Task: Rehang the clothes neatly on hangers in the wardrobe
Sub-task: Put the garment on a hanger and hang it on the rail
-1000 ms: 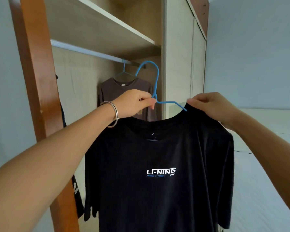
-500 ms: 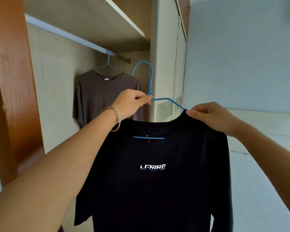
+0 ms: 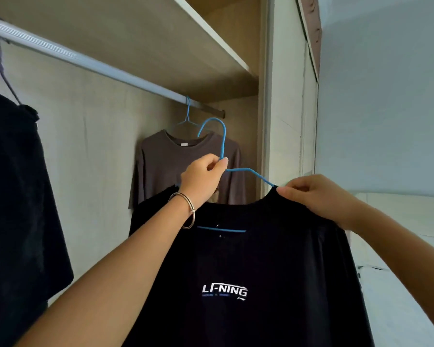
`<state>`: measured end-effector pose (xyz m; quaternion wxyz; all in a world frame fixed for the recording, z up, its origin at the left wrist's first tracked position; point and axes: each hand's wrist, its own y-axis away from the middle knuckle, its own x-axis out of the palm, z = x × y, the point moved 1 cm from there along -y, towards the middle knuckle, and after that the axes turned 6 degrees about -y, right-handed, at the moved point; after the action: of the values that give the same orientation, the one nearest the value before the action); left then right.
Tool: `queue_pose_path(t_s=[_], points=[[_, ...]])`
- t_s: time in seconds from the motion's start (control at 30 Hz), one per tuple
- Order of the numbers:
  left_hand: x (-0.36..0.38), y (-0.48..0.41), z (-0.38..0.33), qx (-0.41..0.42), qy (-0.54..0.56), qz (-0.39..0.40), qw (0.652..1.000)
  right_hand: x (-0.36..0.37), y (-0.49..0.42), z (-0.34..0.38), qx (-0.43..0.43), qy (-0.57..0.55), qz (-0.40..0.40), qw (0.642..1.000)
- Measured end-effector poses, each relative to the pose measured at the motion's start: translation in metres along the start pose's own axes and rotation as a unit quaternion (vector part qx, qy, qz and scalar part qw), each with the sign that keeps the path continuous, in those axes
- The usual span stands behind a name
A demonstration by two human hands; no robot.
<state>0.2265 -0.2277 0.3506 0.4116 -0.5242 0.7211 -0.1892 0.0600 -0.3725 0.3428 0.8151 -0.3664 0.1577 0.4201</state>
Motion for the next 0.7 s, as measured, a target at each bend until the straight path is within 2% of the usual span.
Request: queue_pose_path(t_s=[0.07, 0.13, 0.23, 0.37, 0.5, 0.7], points=[[0.011, -0.03, 0.017, -0.014, -0.027, -0.026, 0.999, -0.002, -0.034, -0.016, 0.01, -0.024, 0.083, 0.996], [0.018, -0.062, 0.035, -0.036, -0.059, -0.067, 0.995, -0.001, -0.068, -0.032, 0.002, -0.021, 0.129, 0.991], [0.025, -0.108, 0.056, -0.049, -0.097, -0.124, 0.986, 0.007, -0.12, -0.05, -0.037, -0.07, 0.117, 0.99], [0.023, -0.17, 0.073, -0.045, -0.128, -0.19, 0.972, 0.024, -0.19, -0.049, -0.061, -0.228, 0.08, 0.969], [0.017, -0.209, 0.087, -0.054, -0.128, -0.134, 0.981, 0.044, -0.251, -0.035, -0.04, -0.341, 0.076, 0.936], [0.017, -0.247, 0.081, -0.039, -0.094, -0.087, 0.991, 0.059, -0.32, -0.004, -0.05, -0.401, 0.031, 0.914]])
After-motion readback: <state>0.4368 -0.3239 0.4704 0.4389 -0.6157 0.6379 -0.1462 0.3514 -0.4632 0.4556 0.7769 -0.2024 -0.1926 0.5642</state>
